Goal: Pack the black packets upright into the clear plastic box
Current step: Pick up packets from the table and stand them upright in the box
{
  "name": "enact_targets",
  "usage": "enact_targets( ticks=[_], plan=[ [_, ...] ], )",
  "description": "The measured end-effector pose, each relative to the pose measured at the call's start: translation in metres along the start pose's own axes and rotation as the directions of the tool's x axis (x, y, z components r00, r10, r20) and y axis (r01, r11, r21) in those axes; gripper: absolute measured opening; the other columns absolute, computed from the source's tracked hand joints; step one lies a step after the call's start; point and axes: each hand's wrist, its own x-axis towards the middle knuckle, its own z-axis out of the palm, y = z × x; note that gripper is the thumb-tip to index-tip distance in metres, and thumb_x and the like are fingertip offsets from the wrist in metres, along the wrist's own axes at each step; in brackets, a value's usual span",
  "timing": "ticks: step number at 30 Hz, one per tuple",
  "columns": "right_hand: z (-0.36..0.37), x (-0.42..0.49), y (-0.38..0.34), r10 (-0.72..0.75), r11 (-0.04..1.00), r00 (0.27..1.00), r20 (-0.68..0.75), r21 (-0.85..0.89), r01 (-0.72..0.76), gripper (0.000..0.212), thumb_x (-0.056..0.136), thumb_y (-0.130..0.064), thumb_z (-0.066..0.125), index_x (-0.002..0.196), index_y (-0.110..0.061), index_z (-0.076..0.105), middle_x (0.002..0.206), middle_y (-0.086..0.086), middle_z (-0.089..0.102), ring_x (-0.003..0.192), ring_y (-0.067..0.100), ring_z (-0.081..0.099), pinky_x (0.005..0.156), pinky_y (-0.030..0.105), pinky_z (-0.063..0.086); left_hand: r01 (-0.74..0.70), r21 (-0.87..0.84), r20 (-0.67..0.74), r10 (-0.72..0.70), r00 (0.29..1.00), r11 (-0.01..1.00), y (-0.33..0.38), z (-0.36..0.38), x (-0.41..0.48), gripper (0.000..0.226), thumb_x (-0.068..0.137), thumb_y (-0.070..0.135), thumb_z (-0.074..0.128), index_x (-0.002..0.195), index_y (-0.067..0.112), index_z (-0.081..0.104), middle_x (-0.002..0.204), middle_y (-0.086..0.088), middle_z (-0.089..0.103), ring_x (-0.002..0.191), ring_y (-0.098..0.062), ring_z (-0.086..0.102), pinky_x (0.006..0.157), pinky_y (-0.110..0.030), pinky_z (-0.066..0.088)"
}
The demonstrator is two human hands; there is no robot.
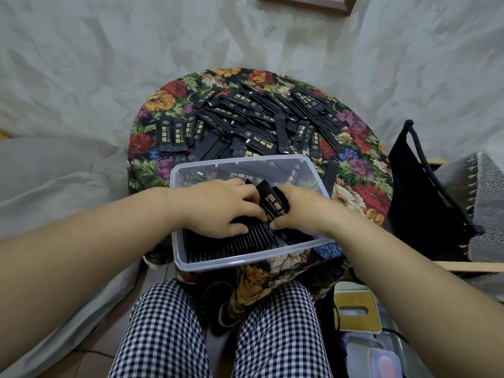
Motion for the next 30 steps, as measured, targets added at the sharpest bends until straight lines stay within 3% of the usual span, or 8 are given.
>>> enact_targets(
  ticks=[3,9,17,24,30],
  plan=[
    [-0.0004,-0.0029,-0.0024,-0.003,0.996,1.000,0.000,-0.088,0.003,0.052,0.084,-0.026,0.070,0.127,-0.015,0.044,0.116,0.006,0.059,0.100,0.023,0.056,0.077,0.030,0.044,-0.004,-0.008,-0.002,0.004,1.000,1.000,-0.0011,0.0003,-0.0006,0.045,0.096,0.043,0.043,0.140,0.041,0.034,0.138,0.006,0.033,0.126,-0.015,0.029,0.106,-0.033,0.029],
    [-0.0075,-0.0065,-0.0040,0.005,0.997,1.000,-0.012,-0.081,-0.006,0.045,0.090,-0.021,0.063,0.129,-0.013,0.043,0.118,0.009,0.059,0.104,0.025,0.056,0.081,0.032,0.046,-0.007,0.002,-0.002,0.007,1.000,1.000,-0.0002,0.0004,-0.0013,0.045,0.096,0.043,0.043,0.140,0.040,0.036,0.138,0.006,0.033,0.127,-0.015,0.030,0.106,-0.035,0.030],
    [-0.0057,-0.0043,-0.0020,0.022,1.000,0.999,-0.030,-0.011,-0.022,0.040,0.091,-0.015,0.060,0.127,-0.013,0.044,0.115,0.010,0.060,0.101,0.025,0.057,0.076,0.030,0.045,-0.020,0.024,-0.012,0.020,1.000,1.000,0.0026,-0.0001,-0.0018,0.044,0.095,0.041,0.044,0.138,0.038,0.038,0.154,0.009,0.009,0.134,-0.016,0.025,0.109,-0.033,0.028],
    [-0.0052,-0.0044,-0.0010,0.021,1.000,1.000,-0.002,-0.022,-0.021,0.043,0.089,-0.019,0.064,0.126,-0.013,0.045,0.109,0.007,0.059,0.096,0.023,0.056,0.075,0.029,0.042,-0.053,0.030,-0.038,0.054,0.998,0.998,0.0003,0.0006,-0.0010,0.047,0.095,0.038,0.046,0.141,0.033,0.038,0.155,0.010,0.019,0.141,-0.015,0.015,0.114,-0.034,0.020],
    [-0.0052,-0.0047,-0.0010,0.009,1.000,1.000,-0.008,0.005,-0.009,0.051,0.087,-0.017,0.066,0.133,-0.018,0.044,0.116,0.007,0.059,0.097,0.022,0.055,0.076,0.027,0.040,-0.019,-0.144,-0.076,0.008,0.997,0.989,0.0001,-0.0032,-0.0037,0.046,0.095,0.033,0.049,0.140,0.031,0.040,0.154,0.011,0.021,0.138,-0.011,0.026,0.110,-0.032,0.028]
  ],
)
